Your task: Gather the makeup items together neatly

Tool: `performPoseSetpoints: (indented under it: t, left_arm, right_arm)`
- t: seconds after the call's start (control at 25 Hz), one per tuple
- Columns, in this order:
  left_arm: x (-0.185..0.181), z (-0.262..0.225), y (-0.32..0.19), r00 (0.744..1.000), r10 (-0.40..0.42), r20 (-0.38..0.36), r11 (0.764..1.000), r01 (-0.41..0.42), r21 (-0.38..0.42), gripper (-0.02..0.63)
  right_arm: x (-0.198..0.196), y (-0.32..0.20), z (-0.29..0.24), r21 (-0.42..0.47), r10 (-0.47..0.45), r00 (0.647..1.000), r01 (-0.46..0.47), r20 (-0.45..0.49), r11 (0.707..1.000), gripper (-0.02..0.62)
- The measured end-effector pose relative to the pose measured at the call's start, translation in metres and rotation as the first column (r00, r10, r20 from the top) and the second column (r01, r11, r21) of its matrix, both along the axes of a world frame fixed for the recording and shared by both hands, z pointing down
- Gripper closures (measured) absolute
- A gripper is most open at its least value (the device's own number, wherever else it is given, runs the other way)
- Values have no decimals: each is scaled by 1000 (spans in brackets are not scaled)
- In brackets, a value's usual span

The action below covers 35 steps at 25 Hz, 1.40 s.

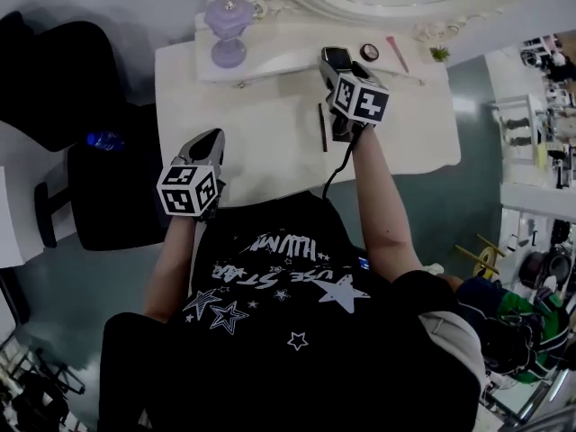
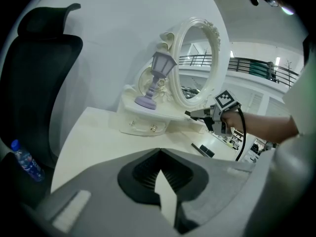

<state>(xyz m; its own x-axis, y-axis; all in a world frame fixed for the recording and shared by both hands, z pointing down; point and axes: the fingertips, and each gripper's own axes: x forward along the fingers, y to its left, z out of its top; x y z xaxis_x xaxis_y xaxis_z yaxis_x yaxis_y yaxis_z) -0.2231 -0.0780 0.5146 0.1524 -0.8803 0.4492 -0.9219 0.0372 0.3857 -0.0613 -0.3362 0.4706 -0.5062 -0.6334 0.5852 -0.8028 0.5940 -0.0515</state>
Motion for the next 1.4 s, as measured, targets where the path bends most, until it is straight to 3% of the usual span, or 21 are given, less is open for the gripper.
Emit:
performPoseSetpoints:
  t: [0.32,0.6,0.84,1.4]
  left_arm:
    - [30,8,-15,996,85,-1,996,-85,-23,604]
    - [57,6,-27,995,98,25,994,-96,-47,604]
    - [79,5,-36,995,93,42,994,-91,-65,604]
    - [114,7,-44,993,103,53,992,-98,-84,604]
  right_arm:
    - [72,18,20,-14,72,997,-72,-18,997,256]
    - [127,32,57,-73,111,993,-113,-33,991,256]
    - [145,44,86,-126,74,996,-78,-42,989,255]
    - [156,61,115,-147,-8,994,-9,-112,989,255]
